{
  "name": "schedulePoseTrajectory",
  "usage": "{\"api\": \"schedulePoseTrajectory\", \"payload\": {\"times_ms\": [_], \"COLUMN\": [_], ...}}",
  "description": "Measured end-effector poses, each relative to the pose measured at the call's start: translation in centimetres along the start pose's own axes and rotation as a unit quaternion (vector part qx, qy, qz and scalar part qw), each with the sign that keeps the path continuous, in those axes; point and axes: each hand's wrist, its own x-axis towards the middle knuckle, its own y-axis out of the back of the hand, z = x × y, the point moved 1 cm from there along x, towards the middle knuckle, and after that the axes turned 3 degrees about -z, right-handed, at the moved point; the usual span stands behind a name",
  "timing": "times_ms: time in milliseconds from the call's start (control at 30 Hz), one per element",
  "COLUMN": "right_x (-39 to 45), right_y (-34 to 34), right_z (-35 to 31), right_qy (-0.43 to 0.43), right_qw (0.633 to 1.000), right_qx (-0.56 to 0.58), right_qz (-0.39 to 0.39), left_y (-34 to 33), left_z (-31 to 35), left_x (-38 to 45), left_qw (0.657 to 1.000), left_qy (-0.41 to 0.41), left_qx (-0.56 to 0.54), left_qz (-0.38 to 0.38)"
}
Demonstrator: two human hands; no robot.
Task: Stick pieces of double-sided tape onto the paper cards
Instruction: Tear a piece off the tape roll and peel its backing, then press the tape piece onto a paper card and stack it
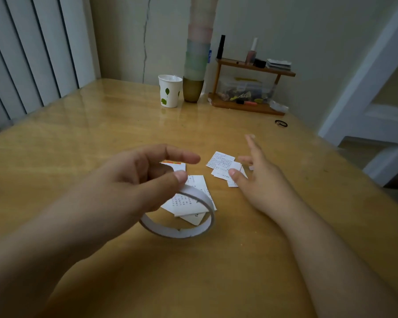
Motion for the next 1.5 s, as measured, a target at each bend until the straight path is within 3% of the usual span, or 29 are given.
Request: {"api": "schedulePoseTrajectory", "payload": {"times_ms": [167,433,833,1100,1267,1500], "right_x": [0.9,0.8,0.4,-0.3,-1.2,-3.4], "right_y": [-1.3,-0.7,0.0,0.2,0.3,0.7], "right_z": [0.1,0.2,-0.3,-0.7,-2.0,-4.7], "right_qy": [0.005,0.023,0.052,0.050,0.066,0.211], "right_qw": [0.997,0.998,0.997,0.989,0.956,0.918], "right_qx": [-0.071,-0.055,0.016,0.108,0.285,0.327], "right_qz": [-0.044,-0.003,0.063,0.086,0.039,-0.077], "left_y": [-0.2,0.0,-0.1,0.4,0.4,0.2], "left_z": [-0.2,-0.6,-0.2,-0.3,-0.4,-0.4], "left_x": [0.3,0.4,0.5,0.7,0.6,0.5], "left_qw": [0.998,0.996,0.992,0.987,0.990,0.982], "left_qy": [-0.003,0.006,0.025,0.024,0.024,0.054], "left_qx": [-0.019,0.037,-0.104,-0.047,-0.017,0.046], "left_qz": [0.057,0.080,0.064,0.151,0.137,0.176]}}
